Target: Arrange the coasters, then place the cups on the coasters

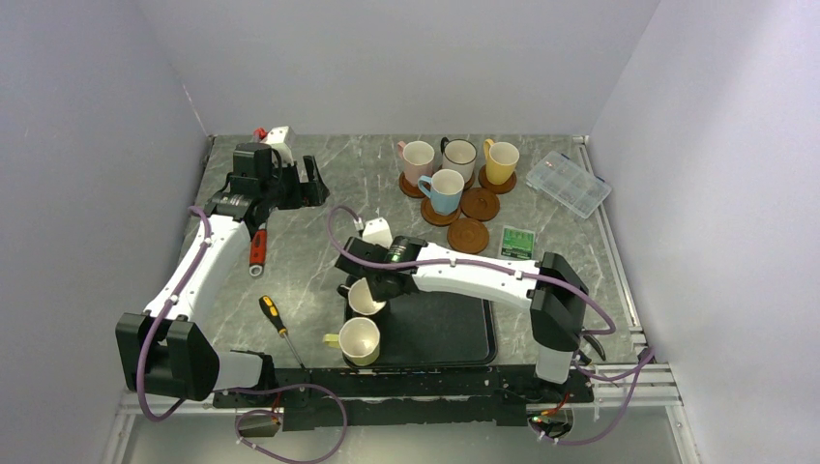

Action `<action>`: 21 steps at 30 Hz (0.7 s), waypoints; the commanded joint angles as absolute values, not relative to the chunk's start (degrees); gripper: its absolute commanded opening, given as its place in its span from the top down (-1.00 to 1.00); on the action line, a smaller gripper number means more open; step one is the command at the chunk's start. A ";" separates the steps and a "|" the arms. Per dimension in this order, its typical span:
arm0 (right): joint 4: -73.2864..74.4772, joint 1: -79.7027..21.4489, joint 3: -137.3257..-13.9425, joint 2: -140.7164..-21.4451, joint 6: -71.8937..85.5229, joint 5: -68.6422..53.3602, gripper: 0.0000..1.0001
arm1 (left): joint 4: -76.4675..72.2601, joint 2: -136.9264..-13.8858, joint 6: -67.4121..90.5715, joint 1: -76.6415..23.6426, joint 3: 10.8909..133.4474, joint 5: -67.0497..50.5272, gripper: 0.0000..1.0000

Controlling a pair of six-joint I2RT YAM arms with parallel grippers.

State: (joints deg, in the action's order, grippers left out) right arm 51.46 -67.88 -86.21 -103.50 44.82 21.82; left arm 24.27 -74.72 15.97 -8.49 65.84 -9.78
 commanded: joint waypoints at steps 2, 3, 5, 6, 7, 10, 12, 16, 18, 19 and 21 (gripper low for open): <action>54.69 -67.81 -94.82 -99.99 44.06 29.38 1.00 | 22.32 -72.71 16.30 -8.44 65.92 -9.56 -0.87; 55.58 -67.66 -95.79 -99.49 43.56 30.50 1.00 | 22.32 -72.70 16.29 -8.44 65.92 -9.46 -0.87; 57.18 -66.88 -97.27 -98.15 42.52 32.07 1.00 | 22.37 -72.64 16.31 -8.44 65.92 -9.26 -0.87; 58.12 -66.24 -97.82 -97.30 41.90 32.80 1.00 | 22.41 -72.55 16.28 -8.44 65.92 -9.10 -0.87; 59.01 -65.30 -98.22 -96.44 41.05 33.43 1.00 | 22.41 -72.51 16.33 -8.44 65.90 -8.87 -0.87; 60.76 -60.89 -98.93 -92.67 37.44 33.20 1.00 | 22.33 -72.26 16.24 -8.44 65.83 -8.76 -0.87; 61.31 -56.60 -99.23 -90.09 34.78 31.65 1.00 | 22.37 -72.18 16.24 -8.44 65.79 -8.60 -0.87; 60.50 -45.55 -99.67 -85.32 29.92 27.44 1.00 | 22.54 -72.21 16.02 -8.44 65.90 -8.13 -0.87; 59.94 -40.16 -99.91 -83.73 27.81 25.61 1.00 | 22.60 -72.31 15.88 -8.42 65.98 -7.98 -0.87; 59.68 -37.70 -100.12 -83.32 26.98 24.86 1.00 | 22.59 -72.26 15.88 -8.44 65.93 -7.85 -0.87; 59.07 -32.84 -100.43 -82.91 25.15 23.33 1.00 | 22.61 -72.31 15.88 -8.44 65.97 -7.93 -0.87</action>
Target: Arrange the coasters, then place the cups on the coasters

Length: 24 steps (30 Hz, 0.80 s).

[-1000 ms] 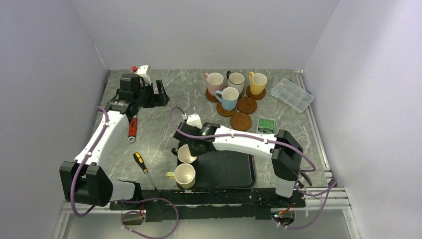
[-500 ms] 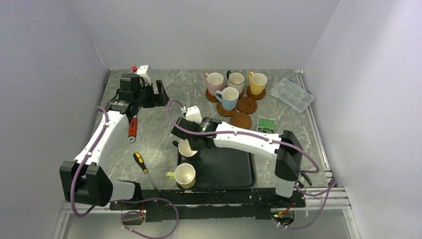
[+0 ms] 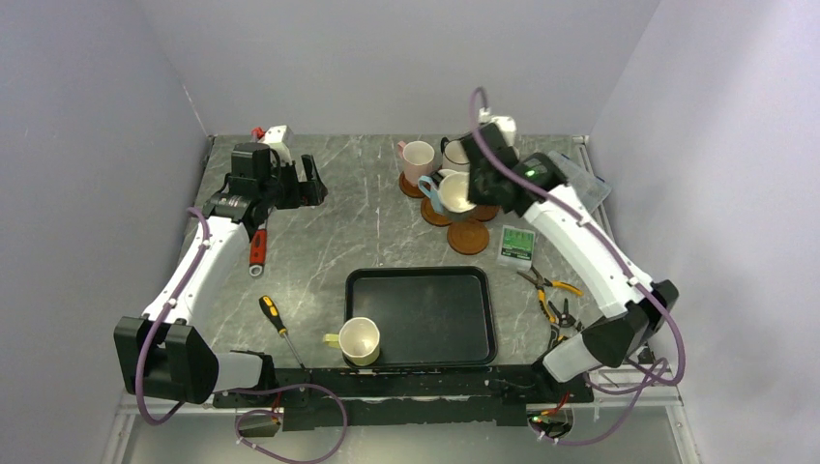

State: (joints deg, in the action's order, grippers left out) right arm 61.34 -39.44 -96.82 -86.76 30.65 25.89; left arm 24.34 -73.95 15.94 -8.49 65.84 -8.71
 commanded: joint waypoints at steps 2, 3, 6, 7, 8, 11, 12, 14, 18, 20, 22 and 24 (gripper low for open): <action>57.97 -28.22 -100.52 -82.84 23.53 22.07 1.00 | 22.59 -72.44 15.82 -8.44 65.91 -7.93 -0.87; 56.89 -25.86 -100.28 -82.68 22.19 21.29 1.00 | 22.66 -72.48 15.78 -8.44 65.98 -7.96 -0.87; 52.97 -18.93 -98.94 -82.62 19.19 17.51 1.00 | 22.68 -72.57 15.75 -8.44 65.98 -7.95 -0.87; 51.98 -16.69 -98.68 -82.97 18.38 15.34 1.00 | 22.63 -72.56 15.78 -8.44 65.94 -8.06 -0.87; 51.32 -14.79 -98.53 -83.57 17.79 13.54 1.00 | 22.59 -72.55 15.80 -8.45 65.88 -8.13 -0.87; 49.41 -11.39 -98.07 -85.95 15.96 9.91 1.00 | 22.65 -72.66 15.75 -8.44 65.99 -8.14 -0.87; 48.64 -10.74 -97.94 -86.97 15.40 8.48 1.00 | 22.67 -72.65 15.71 -8.44 66.00 -8.06 -0.87; 47.68 -9.67 -97.95 -88.63 14.44 6.73 1.00 | 22.74 -72.71 15.65 -8.44 66.00 -7.92 -0.87; 47.00 -7.36 -100.10 -93.04 12.20 4.27 1.00 | 22.63 -72.82 15.63 -8.44 65.90 -7.91 -0.87; 46.14 -6.53 -100.76 -94.81 11.59 3.53 1.00 | 22.72 -73.07 15.62 -8.44 66.00 -8.06 -0.87; 45.19 -5.66 -101.18 -96.22 11.35 2.24 1.00 | 22.89 -73.27 15.54 -8.44 66.16 -8.02 -0.87; 44.56 -5.14 -101.58 -97.76 11.14 1.16 1.00 | 22.94 -73.34 15.53 -8.44 66.14 -7.92 -0.87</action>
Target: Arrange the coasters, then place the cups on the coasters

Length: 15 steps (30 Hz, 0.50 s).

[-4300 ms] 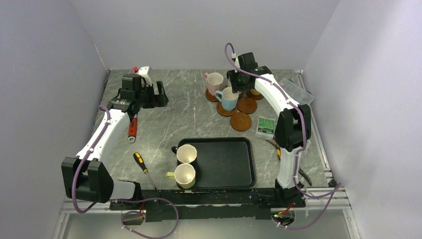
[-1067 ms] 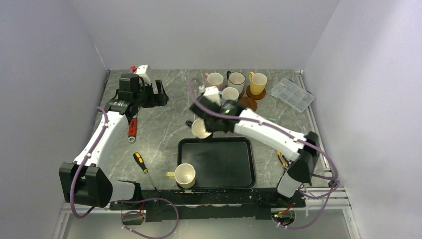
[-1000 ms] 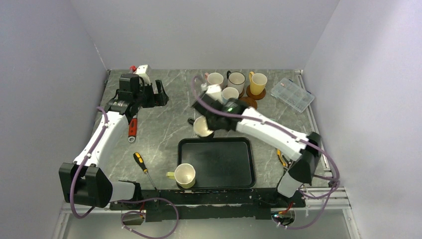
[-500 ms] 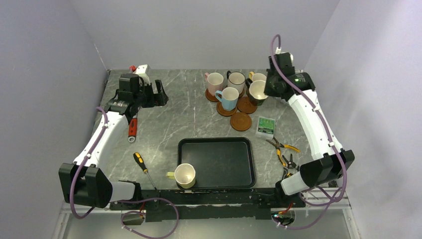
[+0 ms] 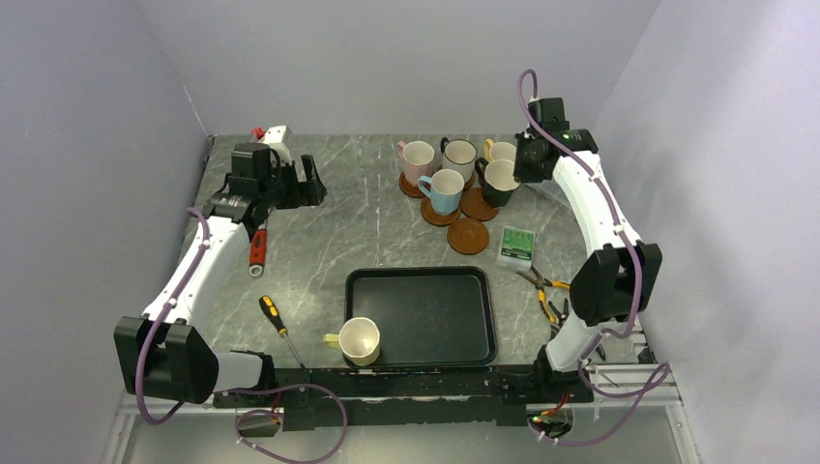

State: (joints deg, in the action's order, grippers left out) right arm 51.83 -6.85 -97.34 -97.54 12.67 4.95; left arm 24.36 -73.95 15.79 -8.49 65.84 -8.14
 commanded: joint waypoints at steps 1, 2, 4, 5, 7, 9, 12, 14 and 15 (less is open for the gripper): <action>44.28 -5.04 -101.70 -98.51 10.98 0.71 1.00 | 22.87 -73.32 15.43 -8.45 66.06 -7.87 -0.87; 44.00 -5.01 -101.84 -99.27 10.79 0.37 1.00 | 22.85 -73.38 15.46 -8.44 66.09 -7.78 -0.87; 43.42 -4.92 -102.15 -100.91 10.43 0.26 1.00 | 22.94 -73.43 15.32 -8.44 66.07 -7.62 -0.87; 43.12 -4.92 -102.38 -101.57 10.27 -1.04 1.00 | 22.94 -73.44 15.26 -8.44 66.10 -7.61 -0.87; 42.74 -4.92 -102.88 -102.84 9.99 -1.48 1.00 | 22.98 -73.62 15.22 -8.44 66.18 -7.61 -0.87; 42.40 -4.92 -103.20 -103.98 9.56 -1.72 1.00 | 22.94 -73.71 15.24 -8.44 66.18 -7.56 -0.87; 42.12 -4.92 -103.86 -105.52 8.95 -1.80 1.00 | 23.02 -73.81 15.14 -8.44 66.18 -7.45 -0.87; 41.83 -4.92 -104.10 -106.36 8.57 -1.80 1.00 | 23.03 -73.91 15.06 -8.44 66.18 -7.34 -0.87; 41.68 -4.92 -104.29 -106.68 8.33 -1.88 1.00 | 23.06 -73.92 15.11 -8.44 66.18 -7.26 -0.87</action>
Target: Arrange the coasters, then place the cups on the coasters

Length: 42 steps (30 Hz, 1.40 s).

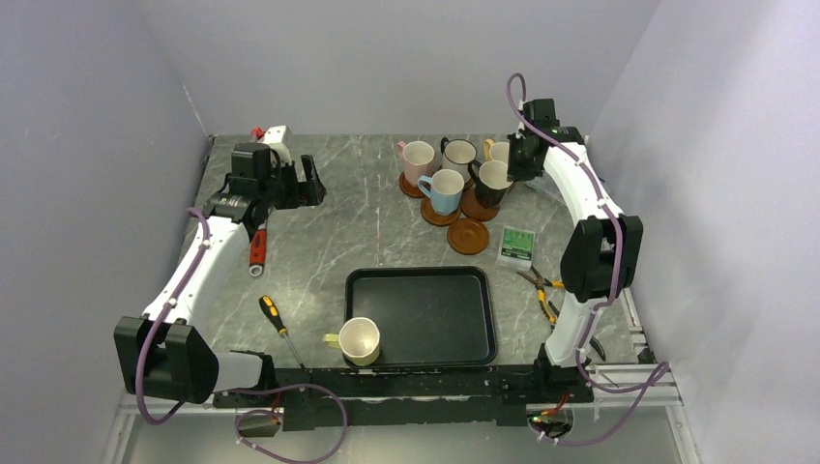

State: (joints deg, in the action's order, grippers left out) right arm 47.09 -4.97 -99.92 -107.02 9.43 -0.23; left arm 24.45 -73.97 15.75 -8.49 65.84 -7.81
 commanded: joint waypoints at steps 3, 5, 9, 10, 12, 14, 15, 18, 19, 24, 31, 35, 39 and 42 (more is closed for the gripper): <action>41.33 -4.92 -104.87 -107.81 8.17 -2.16 1.00 | 23.11 -73.99 15.05 -8.44 66.18 -7.24 -0.87; 41.43 -4.92 -105.37 -108.59 8.12 -2.26 1.00 | 23.12 -74.17 15.01 -8.44 66.25 -7.27 -0.87; 41.02 -4.92 -105.40 -109.74 7.85 -2.41 1.00 | 23.17 -74.27 14.98 -8.44 66.25 -7.23 -0.87; 40.92 -4.92 -105.45 -109.99 7.83 -2.45 1.00 | 23.14 -74.22 15.03 -8.44 66.21 -7.18 -0.87; 40.98 -4.92 -105.63 -110.60 7.74 -2.46 1.00 | 23.22 -74.31 14.90 -8.44 66.27 -7.12 -0.87; 40.93 -4.92 -105.76 -111.09 7.68 -2.46 1.00 | 23.20 -74.42 14.87 -8.45 66.27 -7.18 -0.87; 40.92 -4.90 -105.87 -111.25 7.73 -2.46 1.00 | 23.20 -74.42 14.95 -8.44 66.27 -7.18 -0.87; 40.87 -4.91 -105.85 -111.74 7.73 -2.63 1.00 | 23.25 -74.50 14.94 -8.44 66.27 -7.14 -0.87; 40.74 -4.92 -105.82 -111.83 7.73 -2.64 1.00 | 23.27 -74.48 14.89 -8.39 66.27 -7.15 -0.87; 40.83 -5.01 -106.02 -112.53 7.74 -2.99 1.00 | 23.31 -74.53 14.93 -8.43 66.27 -7.07 -0.87; 40.91 -5.09 -106.02 -113.28 7.65 -3.07 1.00 | 23.31 -74.45 14.78 -8.39 66.34 -7.00 -0.87; 40.86 -5.14 -106.06 -113.66 7.52 -3.17 1.00 | 23.37 -74.52 14.81 -8.43 66.36 -6.95 -0.87; 41.01 -5.36 -106.35 -114.21 7.30 -3.08 1.00 | 23.38 -74.51 14.72 -8.44 66.35 -7.01 -0.87; 40.80 -5.45 -106.24 -114.27 7.21 -3.08 1.00 | 23.47 -74.47 14.72 -8.44 66.44 -6.88 -0.87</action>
State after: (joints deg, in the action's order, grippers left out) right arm 44.93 -5.08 -102.28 -115.63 7.62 -1.80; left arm 24.64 -74.56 15.68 -8.49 65.84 -7.62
